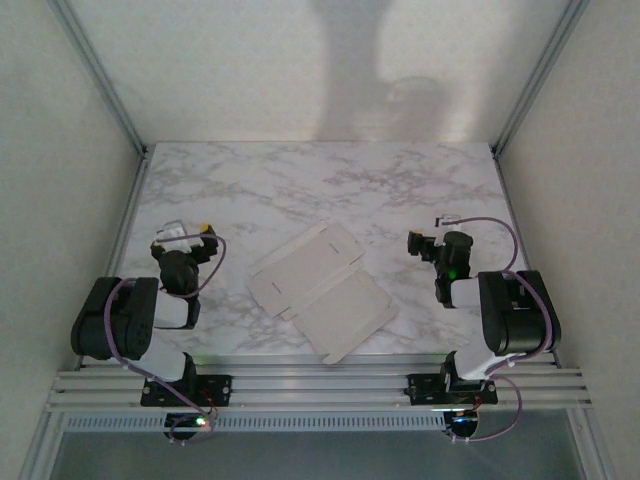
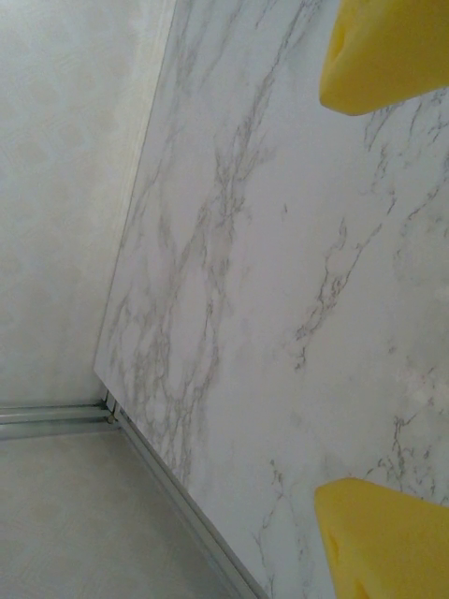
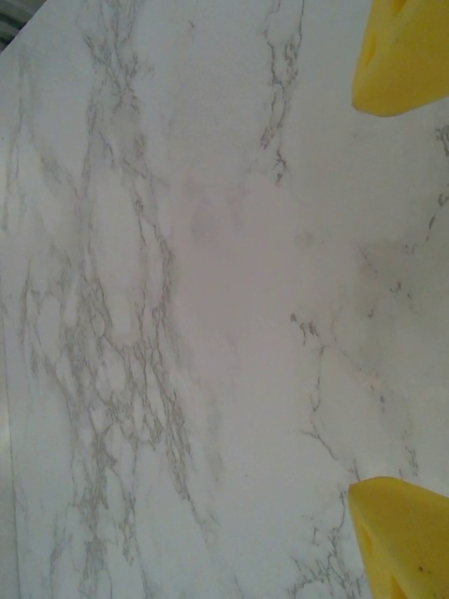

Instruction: Fold the paper box

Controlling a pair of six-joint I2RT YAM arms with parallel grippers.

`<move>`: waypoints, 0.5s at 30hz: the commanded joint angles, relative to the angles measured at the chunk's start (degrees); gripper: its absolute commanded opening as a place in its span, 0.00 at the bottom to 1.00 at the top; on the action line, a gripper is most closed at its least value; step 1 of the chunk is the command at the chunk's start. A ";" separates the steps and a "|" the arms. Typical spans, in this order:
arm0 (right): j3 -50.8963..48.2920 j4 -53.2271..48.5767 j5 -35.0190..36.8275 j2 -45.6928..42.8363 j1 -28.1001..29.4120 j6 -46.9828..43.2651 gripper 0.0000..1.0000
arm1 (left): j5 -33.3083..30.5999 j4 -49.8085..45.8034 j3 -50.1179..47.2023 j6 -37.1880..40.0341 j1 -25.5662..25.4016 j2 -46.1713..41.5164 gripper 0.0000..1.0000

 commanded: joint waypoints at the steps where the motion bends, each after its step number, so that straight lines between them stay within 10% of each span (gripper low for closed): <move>1: 0.24 -2.08 0.88 -5.26 0.16 -0.68 0.99 | -2.22 -2.33 0.86 0.82 -1.47 -5.47 0.99; 10: 12.62 -35.87 -1.83 -25.14 5.43 5.50 0.99 | -9.33 -41.75 10.72 -13.36 -7.45 -30.66 0.99; 15: 17.33 -47.47 -8.99 -28.24 9.69 16.36 0.99 | -1.13 -61.97 17.93 -27.23 -10.01 -33.77 0.99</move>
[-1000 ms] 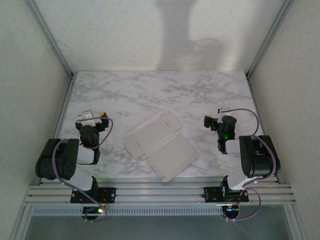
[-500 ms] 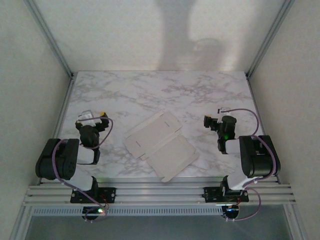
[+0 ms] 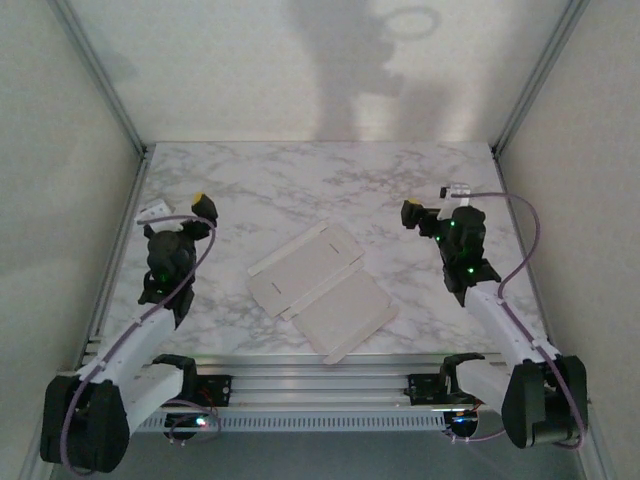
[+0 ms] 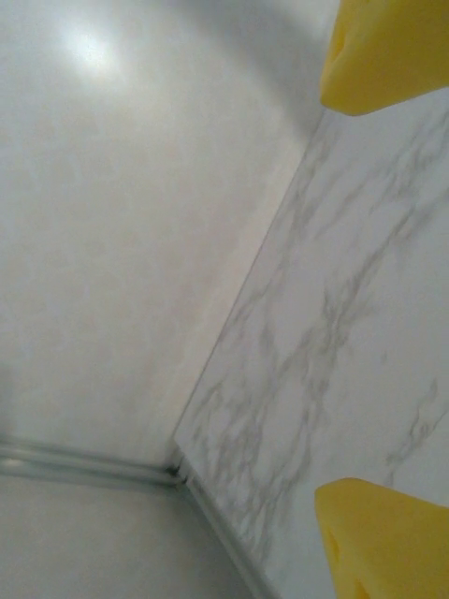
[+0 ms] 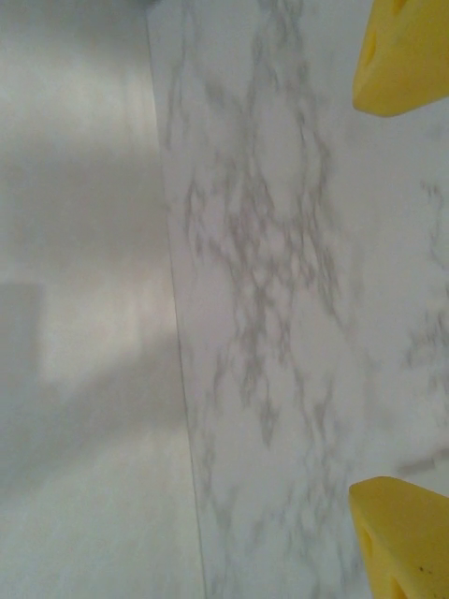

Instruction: Fold the paper box

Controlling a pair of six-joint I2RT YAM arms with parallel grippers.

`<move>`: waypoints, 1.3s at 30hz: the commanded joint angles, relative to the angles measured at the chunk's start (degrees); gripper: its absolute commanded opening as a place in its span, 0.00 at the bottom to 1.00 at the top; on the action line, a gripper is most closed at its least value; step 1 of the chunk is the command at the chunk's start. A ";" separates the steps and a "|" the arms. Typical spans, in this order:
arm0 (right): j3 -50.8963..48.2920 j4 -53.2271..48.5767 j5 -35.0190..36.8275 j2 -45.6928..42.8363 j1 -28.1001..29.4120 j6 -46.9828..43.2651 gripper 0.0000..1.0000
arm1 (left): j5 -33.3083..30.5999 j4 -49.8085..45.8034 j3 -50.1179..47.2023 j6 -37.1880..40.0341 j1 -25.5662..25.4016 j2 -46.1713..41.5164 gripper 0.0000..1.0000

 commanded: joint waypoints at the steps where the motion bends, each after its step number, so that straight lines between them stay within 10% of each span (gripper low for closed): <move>1: 2.38 -13.59 -7.32 -0.57 3.17 9.46 0.99 | 5.81 -21.31 3.53 -14.28 -2.23 -0.15 0.99; 7: 4.59 -18.13 -18.37 5.62 8.24 18.19 0.99 | 15.55 -23.34 1.38 -27.77 -11.39 2.20 0.99; 17: 4.66 -17.70 -17.11 15.32 17.13 23.34 0.99 | 17.72 -22.54 3.18 -37.84 -24.35 11.89 0.99; 39: -1.87 -17.78 -9.15 19.71 24.26 30.82 0.99 | 26.61 -23.45 10.93 -38.88 -25.11 30.51 0.99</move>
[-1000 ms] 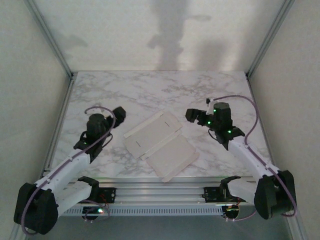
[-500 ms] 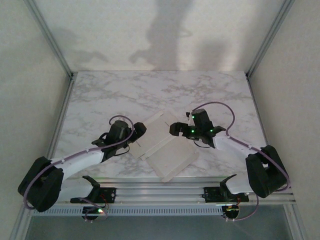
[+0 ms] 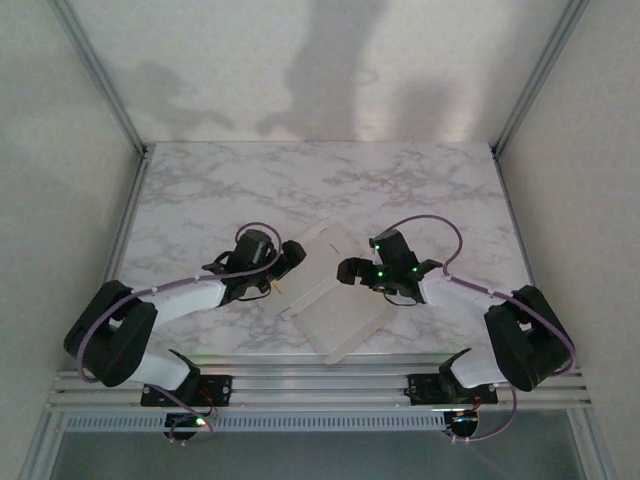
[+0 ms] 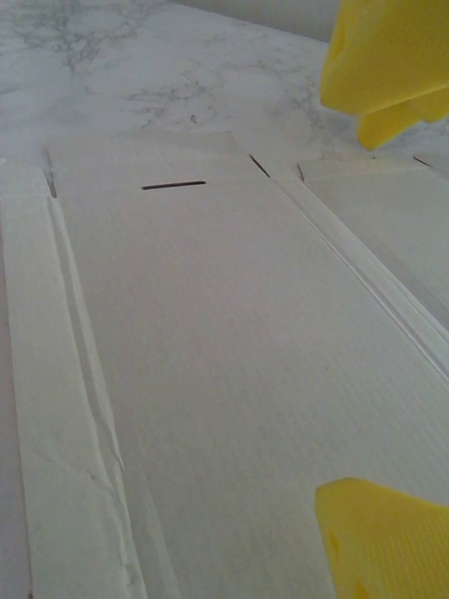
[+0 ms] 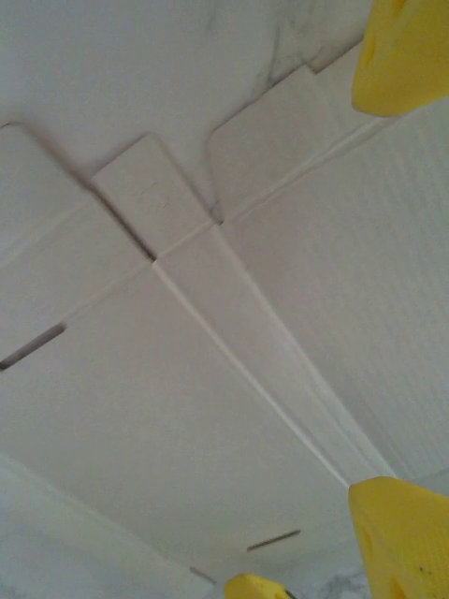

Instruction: Fold the paper box

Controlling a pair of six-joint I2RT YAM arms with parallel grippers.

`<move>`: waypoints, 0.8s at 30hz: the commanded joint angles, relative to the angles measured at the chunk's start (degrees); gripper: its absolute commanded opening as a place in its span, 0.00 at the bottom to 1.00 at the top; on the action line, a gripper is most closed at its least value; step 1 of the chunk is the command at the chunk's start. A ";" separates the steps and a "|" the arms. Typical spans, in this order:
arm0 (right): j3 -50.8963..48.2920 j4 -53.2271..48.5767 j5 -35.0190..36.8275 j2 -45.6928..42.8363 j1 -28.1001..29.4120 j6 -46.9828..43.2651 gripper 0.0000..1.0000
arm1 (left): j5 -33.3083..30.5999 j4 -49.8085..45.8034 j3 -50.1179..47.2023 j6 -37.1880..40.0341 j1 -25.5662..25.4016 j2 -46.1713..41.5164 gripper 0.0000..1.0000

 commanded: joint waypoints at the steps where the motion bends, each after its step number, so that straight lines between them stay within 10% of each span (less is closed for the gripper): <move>1: -2.05 0.86 3.08 0.54 1.01 3.64 0.99 | 1.77 -1.44 1.97 1.45 -0.31 3.33 0.99; 24: -10.40 9.41 16.15 -7.45 13.51 27.02 0.99 | 3.99 6.90 22.42 8.81 1.10 25.60 0.99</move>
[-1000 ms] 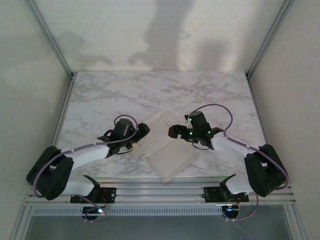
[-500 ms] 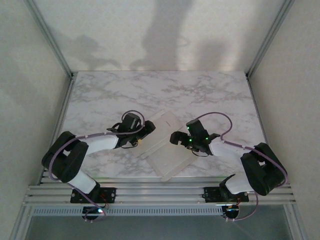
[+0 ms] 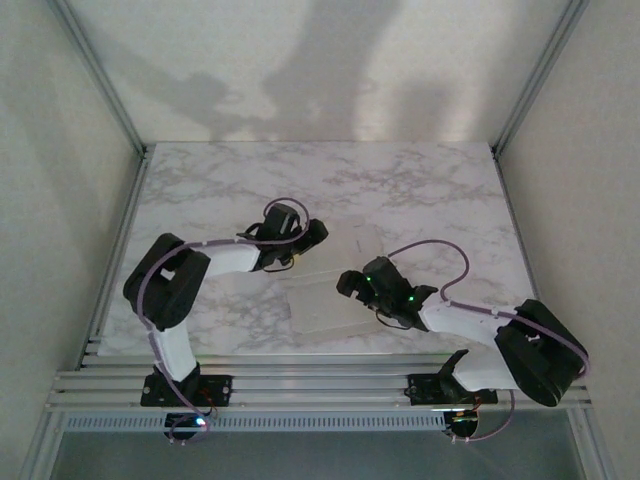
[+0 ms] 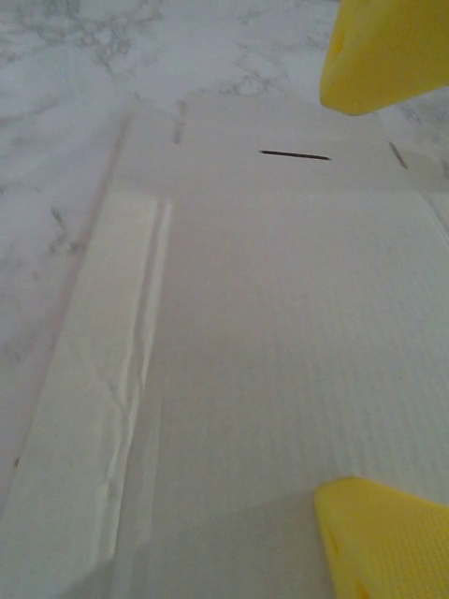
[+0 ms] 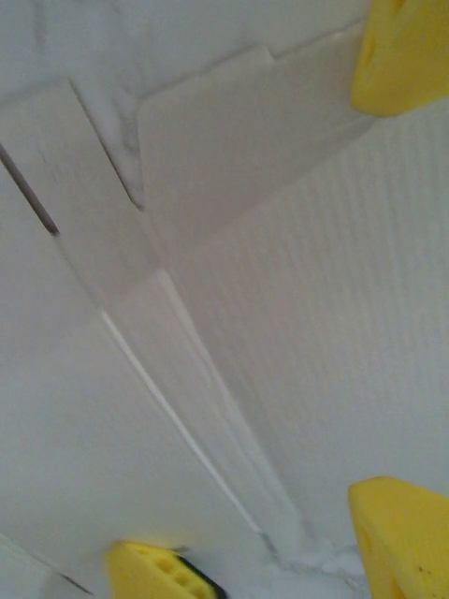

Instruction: Fold the paper box

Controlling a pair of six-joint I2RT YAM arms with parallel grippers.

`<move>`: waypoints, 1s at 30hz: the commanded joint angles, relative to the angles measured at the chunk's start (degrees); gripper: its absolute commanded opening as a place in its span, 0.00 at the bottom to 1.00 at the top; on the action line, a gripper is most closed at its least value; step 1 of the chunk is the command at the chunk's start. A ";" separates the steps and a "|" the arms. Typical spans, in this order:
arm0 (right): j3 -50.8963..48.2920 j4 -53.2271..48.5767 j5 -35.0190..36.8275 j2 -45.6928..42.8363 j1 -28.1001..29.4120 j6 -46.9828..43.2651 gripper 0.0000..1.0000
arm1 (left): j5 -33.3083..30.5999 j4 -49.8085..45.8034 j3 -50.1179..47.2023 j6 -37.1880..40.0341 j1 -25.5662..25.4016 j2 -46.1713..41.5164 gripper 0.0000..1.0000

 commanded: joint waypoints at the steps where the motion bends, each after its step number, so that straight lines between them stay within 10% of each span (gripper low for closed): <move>1: -0.94 3.34 0.06 -1.20 1.90 4.40 0.99 | 3.21 4.95 2.80 2.50 0.65 2.62 0.99; 16: 20.95 -6.71 -5.90 2.41 -6.92 -22.37 0.99 | 14.95 2.71 7.50 14.17 12.87 -3.61 0.99; 30: 33.18 -12.23 -20.83 7.61 -9.30 -32.84 0.99 | 9.13 0.62 -1.30 12.75 13.25 -11.42 0.99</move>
